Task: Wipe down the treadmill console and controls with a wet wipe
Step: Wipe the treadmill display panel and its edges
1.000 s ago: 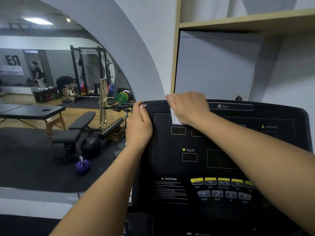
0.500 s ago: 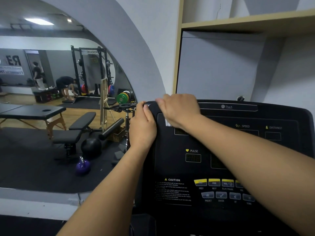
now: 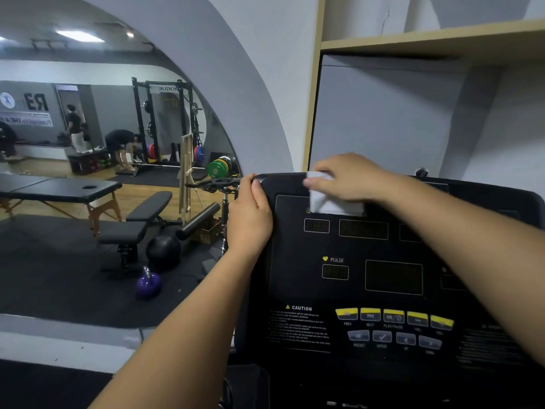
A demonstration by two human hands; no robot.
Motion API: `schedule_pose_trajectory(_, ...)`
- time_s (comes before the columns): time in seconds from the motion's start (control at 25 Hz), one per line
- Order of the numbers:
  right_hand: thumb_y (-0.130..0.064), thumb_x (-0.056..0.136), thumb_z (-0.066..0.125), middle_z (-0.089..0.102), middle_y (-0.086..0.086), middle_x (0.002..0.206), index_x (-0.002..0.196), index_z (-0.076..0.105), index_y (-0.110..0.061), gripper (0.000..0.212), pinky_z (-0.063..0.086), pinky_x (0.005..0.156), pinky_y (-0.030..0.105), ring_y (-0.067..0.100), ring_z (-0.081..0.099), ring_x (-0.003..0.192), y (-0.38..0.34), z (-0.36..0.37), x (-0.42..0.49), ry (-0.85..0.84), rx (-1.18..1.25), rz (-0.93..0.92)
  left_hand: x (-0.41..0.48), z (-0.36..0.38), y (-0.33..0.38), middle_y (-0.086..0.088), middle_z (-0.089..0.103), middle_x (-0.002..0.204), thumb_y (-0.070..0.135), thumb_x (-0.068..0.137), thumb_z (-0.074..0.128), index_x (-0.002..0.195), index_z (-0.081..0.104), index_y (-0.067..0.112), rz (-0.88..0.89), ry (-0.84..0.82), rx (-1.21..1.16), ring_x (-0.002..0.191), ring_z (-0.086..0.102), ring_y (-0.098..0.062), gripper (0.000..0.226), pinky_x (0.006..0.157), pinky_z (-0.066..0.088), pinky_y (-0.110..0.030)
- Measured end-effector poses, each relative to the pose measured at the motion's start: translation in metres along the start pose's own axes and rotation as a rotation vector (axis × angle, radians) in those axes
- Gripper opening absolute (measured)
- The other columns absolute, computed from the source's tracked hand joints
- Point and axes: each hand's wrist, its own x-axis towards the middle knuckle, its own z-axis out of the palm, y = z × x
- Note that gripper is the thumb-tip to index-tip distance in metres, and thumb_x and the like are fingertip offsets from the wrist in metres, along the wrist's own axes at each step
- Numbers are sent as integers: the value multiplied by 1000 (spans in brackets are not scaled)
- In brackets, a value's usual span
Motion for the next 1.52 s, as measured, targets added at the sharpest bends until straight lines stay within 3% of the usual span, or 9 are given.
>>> schedule_pose_trajectory(0.12,-65,84,53,64,3,82,87,64,-18,48,47,73,35,26,59,84,24,-10,-11,-93,41,47,-1,2,1,1,62,97,42,102,22,122,47,31,-4,10,21,88,55,-25,34,75,39,-39)
schedule_pose_trajectory(0.36,-67,86,50,55,4,67,69,53,-14,56,33,57,34,25,51,71,-53,7,45,-44,51,-96,0,2,-3,-7,67,109,38,101,23,125,49,29,-20,9,-22,96,59,-28,37,74,37,-34)
schedule_pose_trajectory(0.52,-69,93,21,65,8,113,107,65,-21,67,35,73,33,30,57,106,-63,16,47,-59,88,-20,2,1,-2,-9,67,101,35,101,24,119,52,23,1,-1,-42,92,61,-31,35,73,45,-39)
schedule_pose_trajectory(0.68,-50,90,57,63,0,83,82,60,-17,34,40,63,30,24,59,82,-14,-14,19,-260,147,-85,2,2,-4,-7,66,112,34,103,25,127,51,24,-1,15,-31,100,58,-27,36,77,36,-32)
schedule_pose_trajectory(0.76,-48,84,67,66,-5,79,83,63,-18,30,47,63,30,18,63,75,23,-28,-4,-328,133,-4,2,4,-5,-3,65,110,37,103,24,129,50,25,2,15,-31,96,57,-21,38,77,35,-31)
schedule_pose_trajectory(0.96,-54,79,70,60,-9,70,75,60,-22,34,37,54,26,8,55,65,3,-18,9,-223,81,-14,2,5,-5,-2,65,106,40,100,22,126,49,31,-28,31,-16,97,59,-27,38,76,37,-35)
schedule_pose_trajectory(1.2,-48,80,72,61,-4,86,89,60,-22,30,44,66,29,21,58,85,-52,-1,45,-218,126,-94,0,3,-3,-11,67,114,38,102,24,129,48,27,-24,18,3,102,59,-36,38,74,38,-36)
schedule_pose_trajectory(1.32,-57,83,64,65,2,98,101,63,-16,44,48,80,33,24,59,94,-35,-3,28,-133,95,-92,0,2,-2,-14,66,113,36,104,24,130,48,25,-10,3,-9,103,59,-36,37,76,39,-36)
schedule_pose_trajectory(1.52,-68,90,33,59,0,80,84,59,-30,46,32,67,32,28,55,83,14,4,-13,81,-70,82,-3,1,0,-4,66,106,38,103,23,128,50,28,-6,31,-4,99,61,-29,39,75,38,-34)
